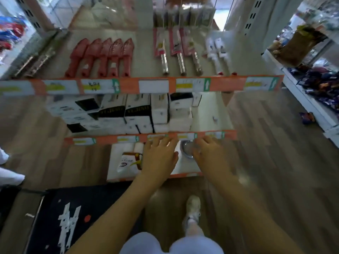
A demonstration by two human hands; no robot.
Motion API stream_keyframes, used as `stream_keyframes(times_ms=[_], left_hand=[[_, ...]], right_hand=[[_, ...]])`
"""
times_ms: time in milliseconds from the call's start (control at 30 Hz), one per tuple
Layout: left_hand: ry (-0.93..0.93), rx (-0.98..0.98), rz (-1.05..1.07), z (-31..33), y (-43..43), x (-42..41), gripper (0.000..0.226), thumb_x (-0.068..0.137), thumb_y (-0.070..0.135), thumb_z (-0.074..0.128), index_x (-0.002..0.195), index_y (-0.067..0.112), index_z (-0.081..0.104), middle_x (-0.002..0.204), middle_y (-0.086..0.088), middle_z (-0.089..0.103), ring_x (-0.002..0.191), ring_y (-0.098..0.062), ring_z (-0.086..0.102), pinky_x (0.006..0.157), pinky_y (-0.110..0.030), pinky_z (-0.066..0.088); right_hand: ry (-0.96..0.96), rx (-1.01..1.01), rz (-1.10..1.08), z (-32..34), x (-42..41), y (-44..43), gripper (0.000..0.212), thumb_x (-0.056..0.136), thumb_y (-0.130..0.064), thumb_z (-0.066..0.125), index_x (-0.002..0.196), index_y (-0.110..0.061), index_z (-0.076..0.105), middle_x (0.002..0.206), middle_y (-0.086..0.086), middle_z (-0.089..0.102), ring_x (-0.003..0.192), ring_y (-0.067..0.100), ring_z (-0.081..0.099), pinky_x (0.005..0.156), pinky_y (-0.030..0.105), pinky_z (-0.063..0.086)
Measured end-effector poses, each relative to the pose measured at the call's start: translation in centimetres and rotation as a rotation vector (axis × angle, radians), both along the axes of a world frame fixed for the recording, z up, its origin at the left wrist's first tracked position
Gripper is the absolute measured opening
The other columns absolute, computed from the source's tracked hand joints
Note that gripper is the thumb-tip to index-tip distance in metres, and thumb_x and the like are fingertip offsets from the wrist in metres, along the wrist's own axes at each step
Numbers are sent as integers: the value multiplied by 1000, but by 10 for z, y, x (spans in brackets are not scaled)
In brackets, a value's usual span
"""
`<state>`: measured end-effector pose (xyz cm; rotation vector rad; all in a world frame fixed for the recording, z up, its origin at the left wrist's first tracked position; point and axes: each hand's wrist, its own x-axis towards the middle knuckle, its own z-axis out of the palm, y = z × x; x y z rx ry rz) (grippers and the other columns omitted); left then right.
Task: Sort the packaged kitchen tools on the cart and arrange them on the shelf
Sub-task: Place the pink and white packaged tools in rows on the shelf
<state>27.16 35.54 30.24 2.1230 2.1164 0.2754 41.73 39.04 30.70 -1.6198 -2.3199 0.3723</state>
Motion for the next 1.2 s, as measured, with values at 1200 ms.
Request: stream_keyframes(times_ms=[1200], left_hand=[[-25, -418, 251, -90, -366, -140, 63, 96, 30, 41, 148, 13, 11, 158, -4, 7, 146, -22, 3, 116, -41, 14]], right_hand=[[-206, -391, 211, -89, -135, -344, 49, 95, -22, 49, 141, -13, 35, 149, 6, 36, 139, 20, 32, 110, 33, 33]])
